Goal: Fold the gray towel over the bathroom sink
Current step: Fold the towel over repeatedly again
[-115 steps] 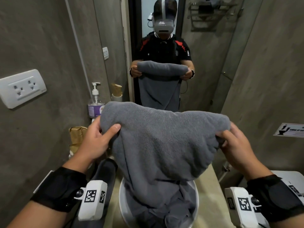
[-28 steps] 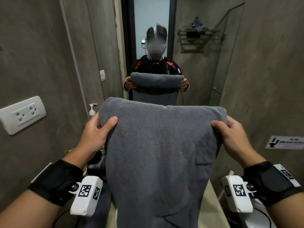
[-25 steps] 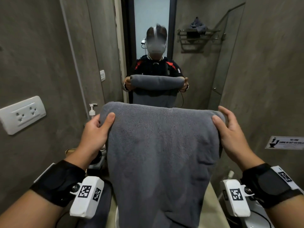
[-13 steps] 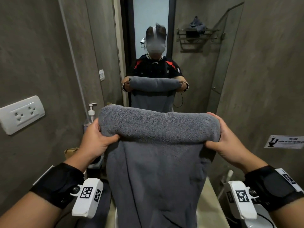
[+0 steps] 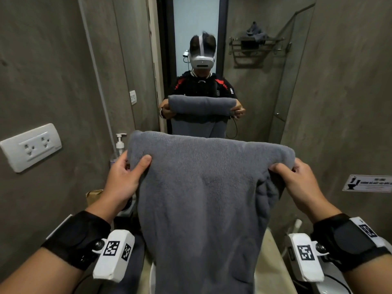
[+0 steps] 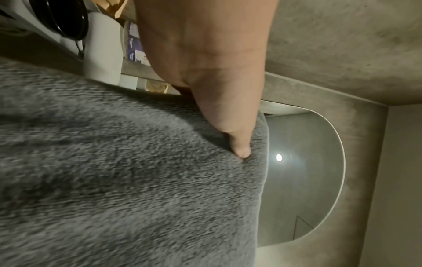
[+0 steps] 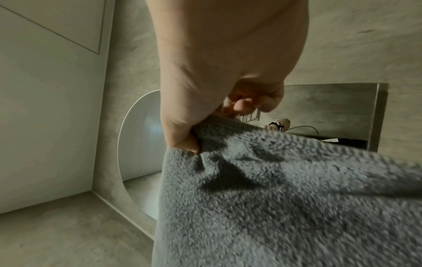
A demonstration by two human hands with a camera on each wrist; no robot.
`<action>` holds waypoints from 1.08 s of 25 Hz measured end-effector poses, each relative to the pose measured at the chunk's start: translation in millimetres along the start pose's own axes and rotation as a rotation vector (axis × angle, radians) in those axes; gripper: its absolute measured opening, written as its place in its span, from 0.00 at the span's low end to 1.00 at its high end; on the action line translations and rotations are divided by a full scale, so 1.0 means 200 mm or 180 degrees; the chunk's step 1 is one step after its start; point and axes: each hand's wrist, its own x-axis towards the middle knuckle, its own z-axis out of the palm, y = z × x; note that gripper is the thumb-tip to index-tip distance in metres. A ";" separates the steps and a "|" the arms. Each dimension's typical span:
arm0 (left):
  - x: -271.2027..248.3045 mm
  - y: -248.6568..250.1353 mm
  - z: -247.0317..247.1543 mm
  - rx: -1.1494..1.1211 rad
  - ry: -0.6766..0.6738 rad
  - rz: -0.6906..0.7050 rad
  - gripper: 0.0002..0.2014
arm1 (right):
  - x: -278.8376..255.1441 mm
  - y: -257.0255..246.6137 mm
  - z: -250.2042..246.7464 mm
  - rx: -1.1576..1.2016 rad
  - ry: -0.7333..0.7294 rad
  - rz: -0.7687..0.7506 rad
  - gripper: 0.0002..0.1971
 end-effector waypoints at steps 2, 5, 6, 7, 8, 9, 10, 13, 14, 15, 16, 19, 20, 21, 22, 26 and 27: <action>0.00 0.04 0.01 -0.0013 0.0097 -0.0004 0.17 | 0.01 -0.01 0.00 0.0104 -0.0021 0.0109 0.03; 0.00 0.06 0.01 -0.0025 0.0006 -0.0058 0.18 | 0.02 -0.01 0.01 0.0126 -0.0089 0.0138 0.05; -0.01 0.06 0.01 -0.0041 -0.0094 -0.0077 0.19 | 0.02 -0.01 0.01 0.0147 -0.0067 0.0105 0.07; -0.02 0.06 0.00 -0.0038 -0.0177 -0.0097 0.22 | 0.02 0.00 0.01 0.0111 -0.0018 0.0048 0.11; -0.03 0.05 0.01 -0.0012 -0.0206 -0.0102 0.24 | 0.02 0.00 0.01 0.0018 0.0036 -0.0014 0.14; -0.03 0.04 0.01 0.0022 -0.0151 -0.0088 0.26 | 0.01 0.00 0.02 -0.0061 0.0063 -0.0061 0.17; -0.04 0.03 0.01 0.0044 -0.0039 -0.0059 0.26 | 0.00 0.00 0.03 -0.0069 0.0021 -0.0073 0.19; -0.03 0.02 0.02 0.0076 0.0261 0.0076 0.21 | -0.02 0.03 0.03 0.0162 -0.0578 0.0087 0.38; -0.03 0.02 0.02 0.0079 0.0277 0.0090 0.20 | -0.04 0.03 0.02 0.0148 -0.0863 0.0097 0.46; -0.03 0.02 0.02 0.0102 0.0253 0.0076 0.19 | -0.04 0.04 0.01 -0.0004 -0.1115 0.0055 0.53; -0.03 0.02 0.01 0.0133 0.0198 0.0036 0.18 | -0.04 0.05 0.00 -0.0181 -0.1303 0.0027 0.58; -0.04 0.01 -0.01 0.0325 -0.0185 -0.0128 0.22 | -0.03 0.08 -0.01 -0.0182 -0.1557 0.0154 0.60; -0.04 0.00 -0.02 0.0411 -0.0312 -0.0170 0.24 | -0.03 0.09 -0.02 -0.0161 -0.1585 0.0192 0.59; -0.03 -0.01 -0.04 0.0502 -0.0376 -0.0195 0.25 | -0.03 0.09 -0.02 -0.0189 -0.1619 0.0185 0.57; -0.03 -0.01 -0.04 0.0589 -0.0379 -0.0199 0.26 | -0.03 0.09 -0.03 -0.0248 -0.1678 0.0148 0.56; -0.03 -0.06 -0.08 0.0667 -0.0254 -0.0085 0.23 | -0.02 0.06 -0.05 -0.0362 -0.1786 0.0014 0.41; -0.03 -0.07 -0.09 0.0637 -0.0243 -0.0057 0.22 | -0.02 0.06 -0.06 -0.0353 -0.1674 0.0039 0.37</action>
